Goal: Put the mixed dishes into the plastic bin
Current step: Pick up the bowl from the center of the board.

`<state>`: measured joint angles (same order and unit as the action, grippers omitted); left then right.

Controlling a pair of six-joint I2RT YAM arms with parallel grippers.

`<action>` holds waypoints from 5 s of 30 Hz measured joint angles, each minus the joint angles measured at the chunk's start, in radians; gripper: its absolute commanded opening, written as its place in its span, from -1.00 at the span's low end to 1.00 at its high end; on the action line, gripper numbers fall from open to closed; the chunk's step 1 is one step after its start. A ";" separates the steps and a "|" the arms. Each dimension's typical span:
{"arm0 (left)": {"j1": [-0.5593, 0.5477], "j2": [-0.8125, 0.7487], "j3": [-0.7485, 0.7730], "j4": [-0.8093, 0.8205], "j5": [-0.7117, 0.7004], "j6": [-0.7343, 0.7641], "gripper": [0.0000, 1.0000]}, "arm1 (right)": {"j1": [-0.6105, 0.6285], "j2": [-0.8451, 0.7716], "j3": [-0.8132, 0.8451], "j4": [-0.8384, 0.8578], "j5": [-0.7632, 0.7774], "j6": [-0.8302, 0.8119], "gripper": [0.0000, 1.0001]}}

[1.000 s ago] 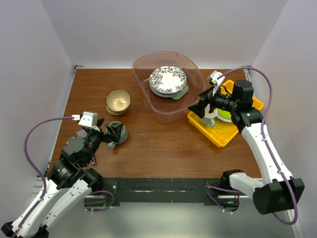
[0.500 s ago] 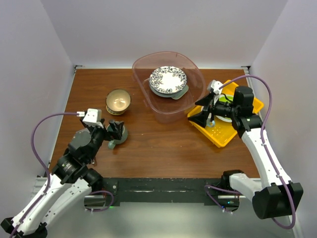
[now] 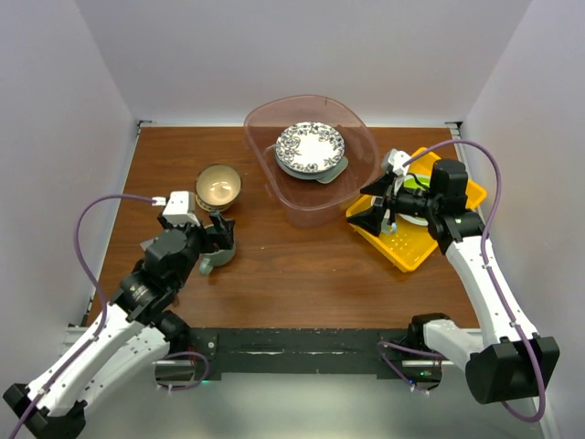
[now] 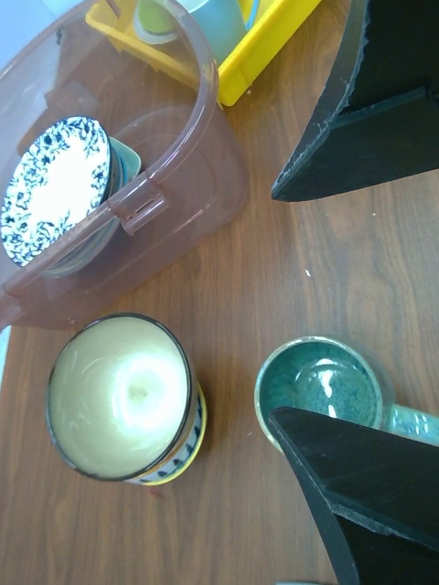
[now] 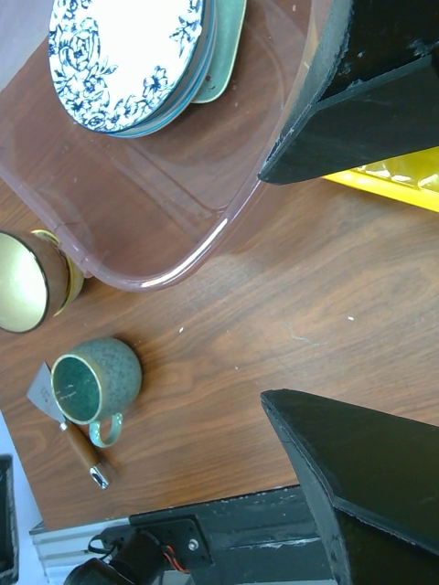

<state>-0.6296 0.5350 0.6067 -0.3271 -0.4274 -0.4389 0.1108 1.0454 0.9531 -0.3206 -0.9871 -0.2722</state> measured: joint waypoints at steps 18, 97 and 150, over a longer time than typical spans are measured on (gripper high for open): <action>0.246 0.275 0.021 0.129 0.246 -0.173 1.00 | 0.000 0.002 0.000 -0.019 0.001 -0.010 0.96; 0.347 0.895 0.409 -0.183 0.022 -0.591 0.12 | 0.000 0.015 0.000 -0.032 0.000 -0.021 0.97; 0.420 0.421 0.396 -0.173 0.087 -0.419 -1.00 | 0.000 0.015 0.000 -0.050 0.001 -0.025 0.96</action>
<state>-0.2096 0.9562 1.0027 -0.4999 -0.3405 -0.8581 0.1108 1.0603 0.9535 -0.3702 -0.9863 -0.2974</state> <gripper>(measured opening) 0.126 0.983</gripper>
